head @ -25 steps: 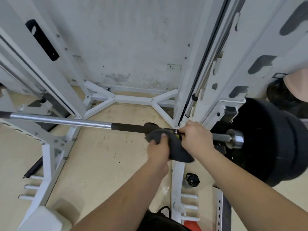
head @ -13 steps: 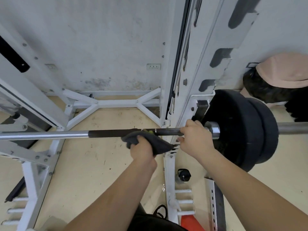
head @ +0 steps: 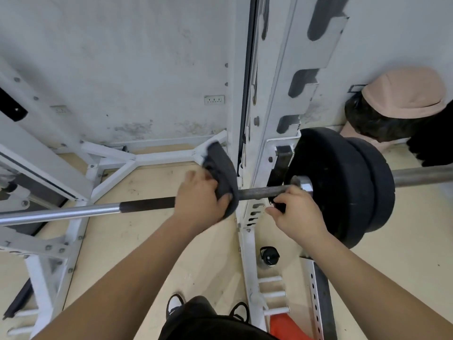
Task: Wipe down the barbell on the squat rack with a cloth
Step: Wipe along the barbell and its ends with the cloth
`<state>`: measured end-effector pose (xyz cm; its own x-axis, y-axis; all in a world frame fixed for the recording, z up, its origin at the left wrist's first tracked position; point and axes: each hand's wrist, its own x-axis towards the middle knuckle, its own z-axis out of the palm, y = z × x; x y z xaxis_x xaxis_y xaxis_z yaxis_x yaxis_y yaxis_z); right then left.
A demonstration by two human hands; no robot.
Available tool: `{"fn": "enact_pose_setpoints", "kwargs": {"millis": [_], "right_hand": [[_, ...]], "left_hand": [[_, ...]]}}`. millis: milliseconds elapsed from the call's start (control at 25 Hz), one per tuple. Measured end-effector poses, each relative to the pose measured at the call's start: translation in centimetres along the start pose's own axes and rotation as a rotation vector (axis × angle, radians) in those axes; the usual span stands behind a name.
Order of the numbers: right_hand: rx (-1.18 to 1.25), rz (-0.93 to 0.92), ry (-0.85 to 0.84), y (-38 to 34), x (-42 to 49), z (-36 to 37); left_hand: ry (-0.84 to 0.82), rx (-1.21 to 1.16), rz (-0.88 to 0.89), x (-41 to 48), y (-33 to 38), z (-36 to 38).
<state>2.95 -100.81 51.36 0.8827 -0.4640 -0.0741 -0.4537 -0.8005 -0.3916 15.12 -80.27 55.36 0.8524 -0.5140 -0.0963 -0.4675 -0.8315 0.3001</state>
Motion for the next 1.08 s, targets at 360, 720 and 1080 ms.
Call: {"fn": "enact_pose_setpoints", "kwargs": {"millis": [360, 720, 1080], "right_hand": [[-0.087, -0.106, 0.041, -1.6, -0.8, -5.3], [-0.444, -0.002, 0.415, 1.4, 1.0, -12.4], [-0.305, 0.053, 0.615, 3.3, 2.3, -10.4]], "left_hand": [[-0.055, 0.15, 0.405, 2.6, 7.5, 4.8], [-0.025, 0.231, 0.301, 1.7, 3.4, 3.1], [-0.037, 0.124, 0.387, 0.5, 3.7, 2.4]]}}
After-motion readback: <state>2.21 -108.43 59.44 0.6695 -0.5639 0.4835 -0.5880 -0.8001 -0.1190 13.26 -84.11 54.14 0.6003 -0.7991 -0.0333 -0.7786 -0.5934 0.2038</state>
